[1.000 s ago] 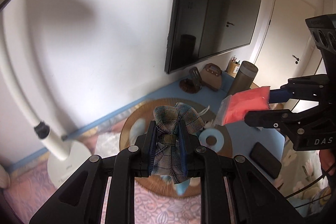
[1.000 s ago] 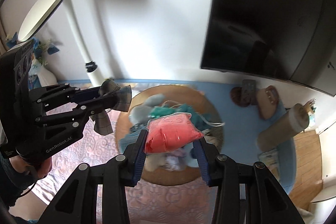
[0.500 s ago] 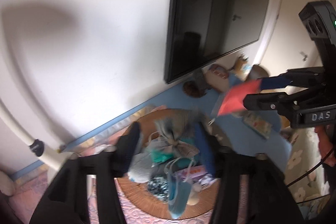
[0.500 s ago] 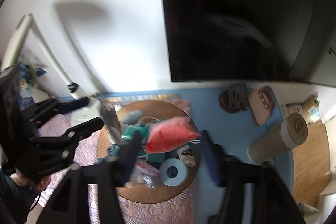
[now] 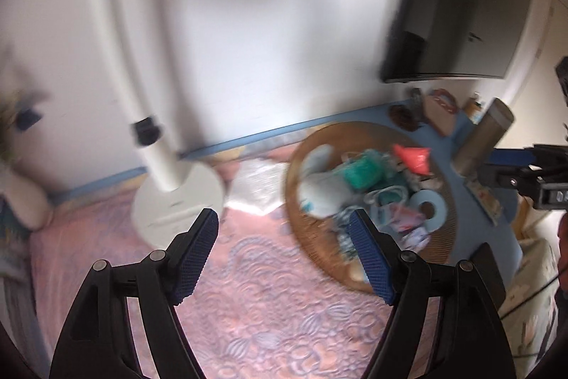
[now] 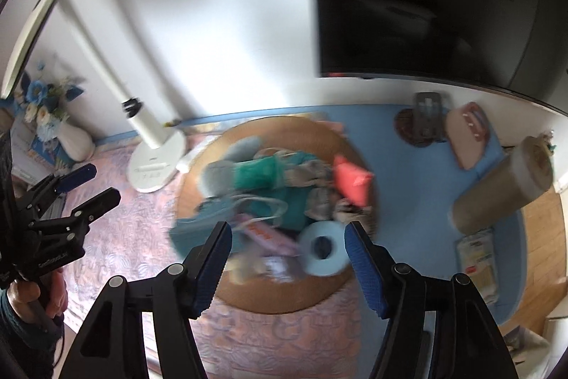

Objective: Organize soft objects

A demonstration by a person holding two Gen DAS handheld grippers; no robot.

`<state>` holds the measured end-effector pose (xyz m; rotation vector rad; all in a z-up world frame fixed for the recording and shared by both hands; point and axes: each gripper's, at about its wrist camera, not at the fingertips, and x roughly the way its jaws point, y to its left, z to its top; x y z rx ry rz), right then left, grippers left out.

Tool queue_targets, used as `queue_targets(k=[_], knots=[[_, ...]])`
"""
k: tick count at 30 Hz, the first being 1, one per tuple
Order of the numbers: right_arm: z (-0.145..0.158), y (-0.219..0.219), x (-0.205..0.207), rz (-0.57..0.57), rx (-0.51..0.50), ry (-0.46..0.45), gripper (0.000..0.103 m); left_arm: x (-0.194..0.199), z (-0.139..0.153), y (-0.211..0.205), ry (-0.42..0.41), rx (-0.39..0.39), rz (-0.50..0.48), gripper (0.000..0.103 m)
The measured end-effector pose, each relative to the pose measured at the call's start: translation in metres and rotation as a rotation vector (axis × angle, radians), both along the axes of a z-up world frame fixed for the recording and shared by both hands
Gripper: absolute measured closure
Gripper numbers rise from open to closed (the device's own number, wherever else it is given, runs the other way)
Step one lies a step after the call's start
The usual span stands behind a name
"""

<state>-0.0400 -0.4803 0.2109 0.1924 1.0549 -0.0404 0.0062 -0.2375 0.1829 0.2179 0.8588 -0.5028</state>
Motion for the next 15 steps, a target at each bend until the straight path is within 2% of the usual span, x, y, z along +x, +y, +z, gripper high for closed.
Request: queue_targets(k=[5, 7, 15], knots=[[0.004, 0.075, 0.005, 0.095, -0.006, -0.029, 0.035, -0.008, 0.007, 0.044, 0.0, 0.054, 0.116, 0.028], [0.003, 0.107, 0.004, 0.136, -0.008, -0.043, 0.022, -0.014, 0.007, 0.065, 0.019, 0.067, 0.17, 0.028], [-0.021, 0.2, 0.002, 0.192, 0.009, -0.015, 0.021, -0.029, 0.002, 0.137, 0.046, 0.055, 0.267, 0.028]])
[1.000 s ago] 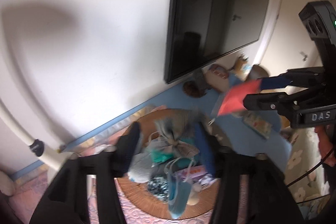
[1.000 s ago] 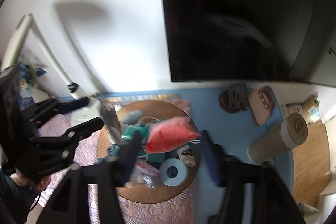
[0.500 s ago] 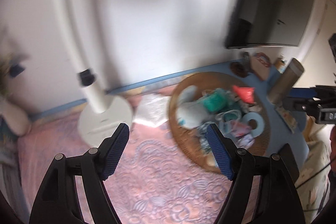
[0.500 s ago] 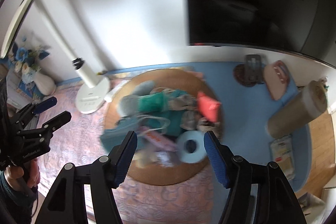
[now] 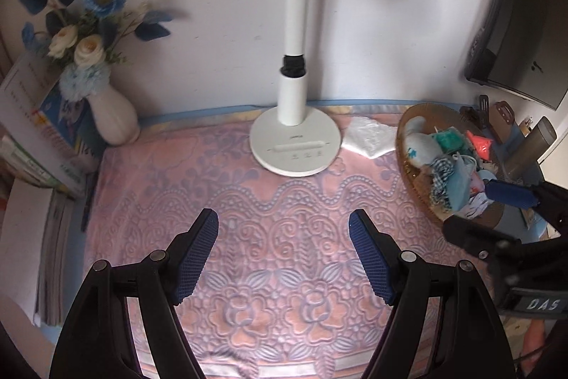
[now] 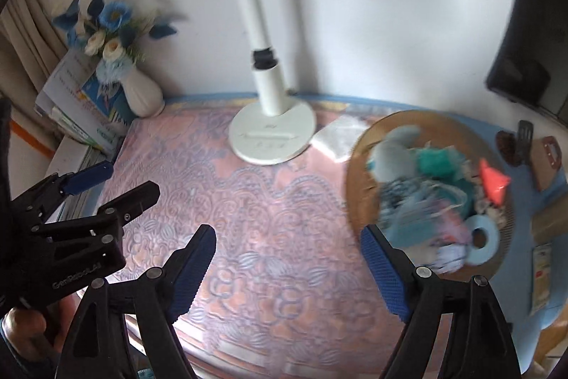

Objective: Organize soft objects

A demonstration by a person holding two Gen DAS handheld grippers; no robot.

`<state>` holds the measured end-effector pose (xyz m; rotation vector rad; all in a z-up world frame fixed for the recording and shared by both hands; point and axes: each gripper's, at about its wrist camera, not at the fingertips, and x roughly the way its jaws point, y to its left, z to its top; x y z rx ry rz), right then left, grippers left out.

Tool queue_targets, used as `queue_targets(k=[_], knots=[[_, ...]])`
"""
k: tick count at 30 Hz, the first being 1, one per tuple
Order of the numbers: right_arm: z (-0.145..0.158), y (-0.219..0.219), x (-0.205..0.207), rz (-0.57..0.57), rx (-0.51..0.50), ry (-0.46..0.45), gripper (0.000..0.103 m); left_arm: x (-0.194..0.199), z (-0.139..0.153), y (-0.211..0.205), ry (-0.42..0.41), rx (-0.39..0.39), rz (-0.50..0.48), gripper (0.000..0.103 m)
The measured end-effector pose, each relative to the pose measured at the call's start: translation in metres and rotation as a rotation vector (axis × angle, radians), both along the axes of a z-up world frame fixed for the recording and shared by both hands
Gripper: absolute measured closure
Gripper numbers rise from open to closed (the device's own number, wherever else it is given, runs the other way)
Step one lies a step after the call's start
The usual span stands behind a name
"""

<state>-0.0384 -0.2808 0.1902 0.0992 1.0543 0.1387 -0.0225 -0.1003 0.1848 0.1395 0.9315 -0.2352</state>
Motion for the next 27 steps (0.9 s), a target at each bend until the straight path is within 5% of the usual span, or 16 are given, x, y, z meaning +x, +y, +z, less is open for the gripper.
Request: queue_targets(k=[9, 15, 17, 18, 20, 27], knots=[[-0.005, 0.048, -0.005, -0.035, -0.06, -0.022, 0.021, 0.004, -0.009, 0.04, 0.019, -0.029, 0.021, 0.028], [-0.001, 0.061, -0.018, -0.137, -0.145, -0.121, 0.021, 0.001, -0.015, 0.047, -0.009, 0.021, 0.034, 0.028], [0.0, 0.068, -0.022, -0.161, -0.224, -0.174, 0.013, -0.001, -0.014, 0.049, -0.048, 0.045, 0.037, 0.025], [-0.002, 0.07, -0.022, -0.174, -0.261, -0.19, 0.0, 0.0, -0.016, 0.049, -0.055, 0.055, 0.034, 0.019], [-0.015, 0.073, -0.019, -0.182, -0.3, -0.202, 0.0, 0.006, -0.029, 0.05, -0.027, 0.072, 0.038, 0.001], [-0.08, 0.069, -0.004, -0.157, -0.265, -0.125, 0.0, 0.024, -0.111, 0.064, 0.075, 0.079, 0.091, 0.001]])
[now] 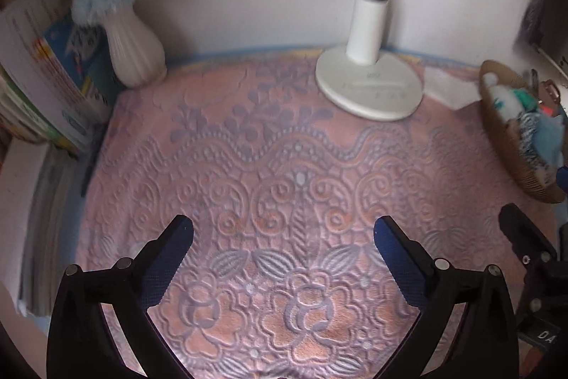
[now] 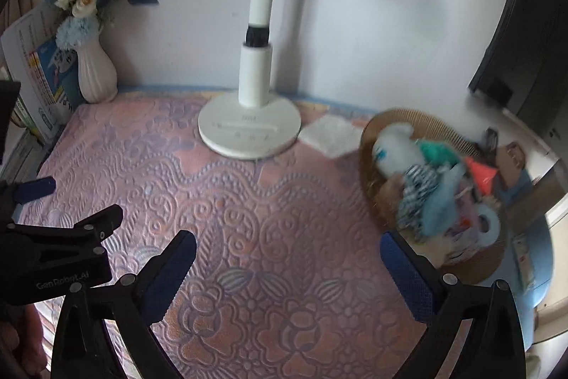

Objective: Organize soft objects

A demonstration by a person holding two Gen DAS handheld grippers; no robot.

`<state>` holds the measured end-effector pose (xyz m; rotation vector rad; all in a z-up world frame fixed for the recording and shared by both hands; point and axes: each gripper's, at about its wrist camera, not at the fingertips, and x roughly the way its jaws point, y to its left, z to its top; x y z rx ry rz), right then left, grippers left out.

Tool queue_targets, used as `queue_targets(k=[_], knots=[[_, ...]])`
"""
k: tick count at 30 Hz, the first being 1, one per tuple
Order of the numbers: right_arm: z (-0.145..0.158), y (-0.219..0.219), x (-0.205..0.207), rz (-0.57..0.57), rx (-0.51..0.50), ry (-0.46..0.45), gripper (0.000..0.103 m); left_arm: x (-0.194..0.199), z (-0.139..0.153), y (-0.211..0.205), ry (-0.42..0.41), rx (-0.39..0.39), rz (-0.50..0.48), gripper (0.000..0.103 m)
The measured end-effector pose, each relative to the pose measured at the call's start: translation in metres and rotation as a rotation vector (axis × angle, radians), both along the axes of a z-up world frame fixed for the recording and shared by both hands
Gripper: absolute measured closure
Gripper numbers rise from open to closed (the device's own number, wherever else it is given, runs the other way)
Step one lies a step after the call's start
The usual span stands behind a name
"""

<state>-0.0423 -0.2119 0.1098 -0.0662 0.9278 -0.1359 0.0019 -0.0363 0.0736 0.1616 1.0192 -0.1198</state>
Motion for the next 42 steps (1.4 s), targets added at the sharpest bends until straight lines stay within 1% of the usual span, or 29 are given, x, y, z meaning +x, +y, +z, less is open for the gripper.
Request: queue_targets(k=[3, 6, 8, 10, 12, 15, 18, 20, 22, 23, 25, 28, 29, 32, 35, 42], knots=[[-0.014, -0.003, 0.005, -0.021, 0.003, 0.023, 0.0, 0.004, -0.018, 0.002, 0.003, 0.024, 0.024, 0.001], [-0.023, -0.002, 0.008, -0.015, 0.001, 0.026, 0.0, 0.008, -0.027, 0.001, 0.0, 0.021, 0.033, 0.001], [-0.034, -0.002, 0.012, 0.0, -0.003, 0.029, 0.0, 0.016, -0.033, 0.0, 0.006, 0.012, 0.037, 0.001], [-0.045, -0.002, 0.015, 0.002, -0.019, 0.024, 0.0, 0.021, -0.038, -0.003, -0.016, 0.029, 0.05, 0.001], [-0.057, -0.006, 0.022, -0.01, -0.018, 0.035, 0.0, 0.023, -0.046, -0.006, -0.01, 0.033, 0.061, 0.001], [-0.065, -0.016, 0.029, -0.038, 0.021, 0.037, 0.0, 0.023, -0.061, -0.011, 0.007, 0.047, 0.062, 0.001], [-0.07, -0.022, 0.034, -0.054, 0.016, 0.031, 0.0, 0.023, -0.07, -0.015, -0.011, 0.063, 0.061, 0.001], [-0.074, -0.025, 0.036, -0.053, 0.023, 0.035, 0.0, 0.022, -0.071, -0.013, -0.032, 0.039, 0.072, 0.001], [-0.08, -0.027, 0.038, -0.053, 0.035, 0.054, 0.0, 0.022, -0.074, -0.01, -0.029, 0.011, 0.09, 0.0], [-0.083, -0.028, 0.039, -0.052, 0.043, 0.065, 0.0, 0.023, -0.075, -0.006, -0.024, -0.025, 0.107, 0.0], [-0.087, -0.028, 0.039, -0.047, 0.057, 0.081, 0.0, 0.021, -0.077, -0.003, -0.039, -0.05, 0.111, 0.0], [-0.095, -0.026, 0.039, -0.047, 0.066, 0.106, 0.0, 0.012, -0.079, -0.002, -0.106, -0.054, 0.096, 0.0], [-0.099, -0.026, 0.039, -0.046, 0.073, 0.117, 0.0, 0.011, -0.079, -0.002, -0.11, -0.057, 0.099, 0.0], [-0.107, -0.027, 0.04, -0.049, 0.094, 0.141, 0.0, 0.008, -0.079, -0.002, -0.111, -0.059, 0.102, 0.0], [-0.108, -0.032, 0.038, -0.064, 0.135, 0.133, 0.0, 0.006, -0.079, -0.001, -0.113, -0.064, 0.103, 0.0], [-0.109, -0.031, 0.032, -0.054, 0.124, 0.102, 0.0, 0.008, -0.078, 0.0, -0.109, -0.067, 0.103, 0.0]])
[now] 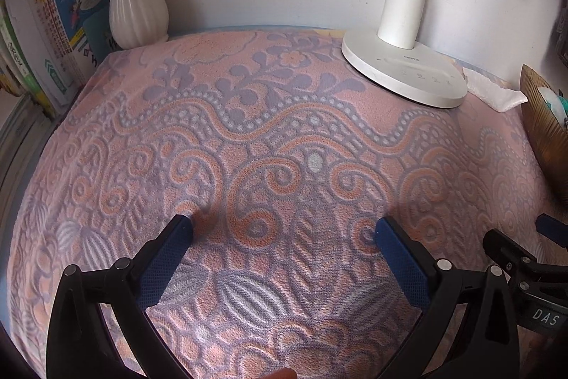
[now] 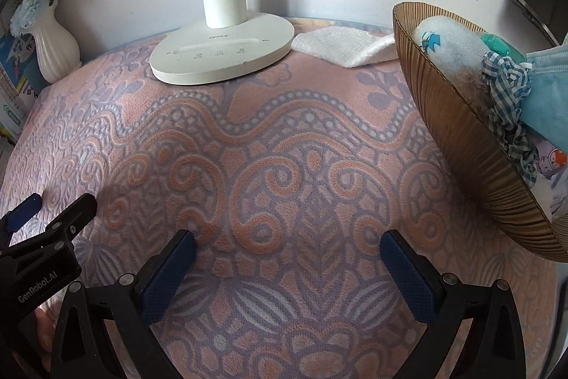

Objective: Organize soft objects

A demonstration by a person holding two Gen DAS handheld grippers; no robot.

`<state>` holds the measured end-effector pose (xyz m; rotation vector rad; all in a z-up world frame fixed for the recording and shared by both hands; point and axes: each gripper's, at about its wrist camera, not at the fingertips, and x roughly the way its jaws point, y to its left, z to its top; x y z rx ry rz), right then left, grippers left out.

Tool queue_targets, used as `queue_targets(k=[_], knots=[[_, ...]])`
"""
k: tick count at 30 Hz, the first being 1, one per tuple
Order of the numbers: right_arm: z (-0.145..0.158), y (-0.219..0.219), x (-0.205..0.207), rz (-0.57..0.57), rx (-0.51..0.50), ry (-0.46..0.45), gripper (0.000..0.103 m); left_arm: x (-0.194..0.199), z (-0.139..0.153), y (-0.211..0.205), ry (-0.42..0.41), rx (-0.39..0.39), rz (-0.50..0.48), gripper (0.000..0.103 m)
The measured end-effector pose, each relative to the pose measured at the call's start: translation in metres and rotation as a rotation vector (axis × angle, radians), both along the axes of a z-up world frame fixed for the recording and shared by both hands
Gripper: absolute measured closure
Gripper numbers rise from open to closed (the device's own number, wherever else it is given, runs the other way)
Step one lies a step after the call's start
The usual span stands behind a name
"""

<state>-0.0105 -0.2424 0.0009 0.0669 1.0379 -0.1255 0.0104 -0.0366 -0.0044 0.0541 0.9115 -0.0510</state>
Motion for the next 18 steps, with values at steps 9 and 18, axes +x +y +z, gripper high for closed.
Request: queue_targets(k=[9, 18], knots=[[-0.001, 0.001, -0.01, -0.013, -0.004, -0.041, 0.0, 0.002, 0.0, 0.001, -0.002, -0.003, 0.003, 0.0], [0.0, -0.001, -0.023, -0.032, -0.007, -0.08, 0.0, 0.002, 0.0, 0.002, -0.002, -0.012, 0.007, 0.0]])
